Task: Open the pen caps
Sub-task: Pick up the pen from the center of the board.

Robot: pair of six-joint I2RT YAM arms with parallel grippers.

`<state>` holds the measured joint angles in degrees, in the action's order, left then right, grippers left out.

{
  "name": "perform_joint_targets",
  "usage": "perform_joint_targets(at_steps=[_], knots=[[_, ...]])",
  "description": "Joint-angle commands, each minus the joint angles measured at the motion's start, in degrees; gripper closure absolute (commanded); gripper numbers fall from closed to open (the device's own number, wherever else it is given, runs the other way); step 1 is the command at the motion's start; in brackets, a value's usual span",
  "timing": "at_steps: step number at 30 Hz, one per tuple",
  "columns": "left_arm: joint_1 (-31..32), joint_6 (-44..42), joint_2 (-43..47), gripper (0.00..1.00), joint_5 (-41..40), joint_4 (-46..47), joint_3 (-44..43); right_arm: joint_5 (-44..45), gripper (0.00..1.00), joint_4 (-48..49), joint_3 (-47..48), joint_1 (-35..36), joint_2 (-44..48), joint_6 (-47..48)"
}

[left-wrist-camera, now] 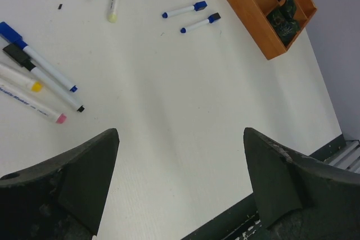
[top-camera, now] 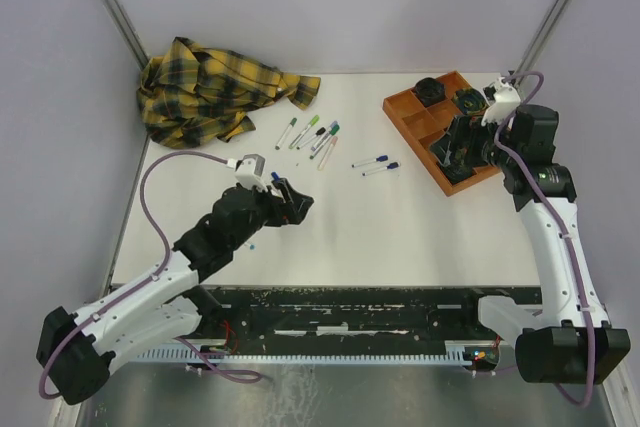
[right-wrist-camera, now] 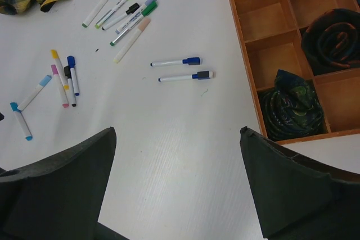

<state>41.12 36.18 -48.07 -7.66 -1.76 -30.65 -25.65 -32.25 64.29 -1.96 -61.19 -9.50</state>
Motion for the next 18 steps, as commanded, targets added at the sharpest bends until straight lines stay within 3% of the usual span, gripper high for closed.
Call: perform_joint_targets(at_steps=[1, 6, 11, 14, 18], knots=[[0.6, 2.0, 2.6, 0.03, -5.8, -3.6, -0.7, 1.9, 0.01, 1.1, 2.9, 0.3, 1.4, -1.6], [0.7, 5.8, 3.9, 0.03, -10.8, -8.8, -0.7, -0.6, 0.01, 1.7, 2.5, 0.4, 1.5, -1.5], [0.8, 10.7, 4.7, 0.03, -17.6, -13.9, -0.3, -9.9, 0.01, 2.6, 0.5, 0.4, 1.2, 3.5], [0.7, 17.9, 4.2, 0.04, -23.8, -18.8, -0.2, -17.9, 0.01, 2.6, -1.5, 0.5, 1.0, 8.8], [0.8, 26.9, 0.2, 0.05, -32.1, -29.7, -3.1, -21.6, 0.01, 2.3, -2.3, 0.4, 0.7, 11.6]])
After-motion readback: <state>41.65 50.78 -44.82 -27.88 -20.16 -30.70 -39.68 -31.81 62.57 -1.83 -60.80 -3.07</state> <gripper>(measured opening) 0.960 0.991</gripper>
